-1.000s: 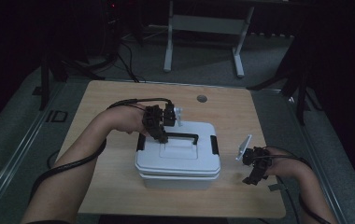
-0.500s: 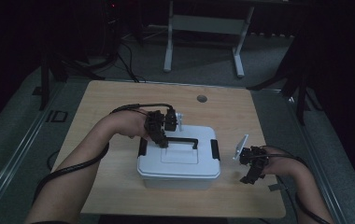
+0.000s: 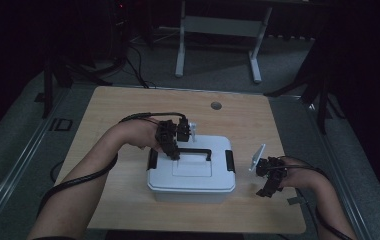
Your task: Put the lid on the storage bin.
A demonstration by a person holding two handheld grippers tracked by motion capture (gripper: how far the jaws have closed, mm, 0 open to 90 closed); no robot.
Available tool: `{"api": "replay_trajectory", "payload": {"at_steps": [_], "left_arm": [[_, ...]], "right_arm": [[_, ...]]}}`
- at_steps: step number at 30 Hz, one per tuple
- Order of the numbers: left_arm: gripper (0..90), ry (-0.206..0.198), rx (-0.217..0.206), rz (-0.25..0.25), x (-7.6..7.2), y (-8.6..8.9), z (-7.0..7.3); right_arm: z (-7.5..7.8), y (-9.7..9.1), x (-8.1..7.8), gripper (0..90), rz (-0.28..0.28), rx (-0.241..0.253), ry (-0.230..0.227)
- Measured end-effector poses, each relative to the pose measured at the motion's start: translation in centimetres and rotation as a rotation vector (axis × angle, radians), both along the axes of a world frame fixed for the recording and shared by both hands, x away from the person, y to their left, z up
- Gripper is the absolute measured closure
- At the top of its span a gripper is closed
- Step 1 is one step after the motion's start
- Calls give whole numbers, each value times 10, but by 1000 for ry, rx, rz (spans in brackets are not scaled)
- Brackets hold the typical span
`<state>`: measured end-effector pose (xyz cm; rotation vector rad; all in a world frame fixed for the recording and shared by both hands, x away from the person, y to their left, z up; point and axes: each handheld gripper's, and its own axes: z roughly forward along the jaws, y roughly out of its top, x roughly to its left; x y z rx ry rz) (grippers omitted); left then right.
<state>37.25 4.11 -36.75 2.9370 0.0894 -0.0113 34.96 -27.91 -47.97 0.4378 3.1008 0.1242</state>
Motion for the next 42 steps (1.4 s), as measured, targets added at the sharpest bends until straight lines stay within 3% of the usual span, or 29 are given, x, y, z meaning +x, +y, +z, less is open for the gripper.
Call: {"api": "replay_trajectory", "payload": {"at_steps": [1,3,5,7,8,11,13,14,17,24,26,29,35,37,39,42], "left_arm": [[585,-12,-13,5,0,1,2],[427,5,-45,50,3,4,5],[284,-7,-54,61,4,7,6],[202,-7,-63,75,6,10,6],[142,-28,-61,62,6,12,5],[129,-52,-105,63,7,18,5],[33,-90,-157,85,7,23,6],[18,-88,-178,100,7,25,6],[18,-94,-210,117,7,31,6],[18,-130,-198,134,4,48,0],[18,-134,-210,143,3,55,-2],[18,-143,-193,156,1,65,-5],[18,-145,-231,199,-3,89,-6],[18,-148,-224,214,-6,98,-6],[18,-132,-216,240,-7,108,-7],[18,-147,-238,273,-11,124,-8]], "right_arm": [[0,0,0,153,0,4,-1],[0,0,1,153,-2,4,-2],[0,0,1,153,-4,4,-7],[0,0,2,153,-11,10,-8],[0,0,2,153,-15,12,-7],[1,-1,3,153,-26,24,-17],[2,-1,4,153,-34,35,-33],[2,-1,5,153,-42,39,-42],[5,-1,7,152,-56,58,-71],[11,-2,13,153,-76,82,-144],[11,-1,13,153,-84,89,-152],[11,-2,13,153,-86,96,-160],[8,-2,13,153,-93,101,-163],[7,-2,13,153,-87,99,-163],[7,-1,13,153,-89,98,-163],[7,-1,12,153,-88,104,-165]]}}
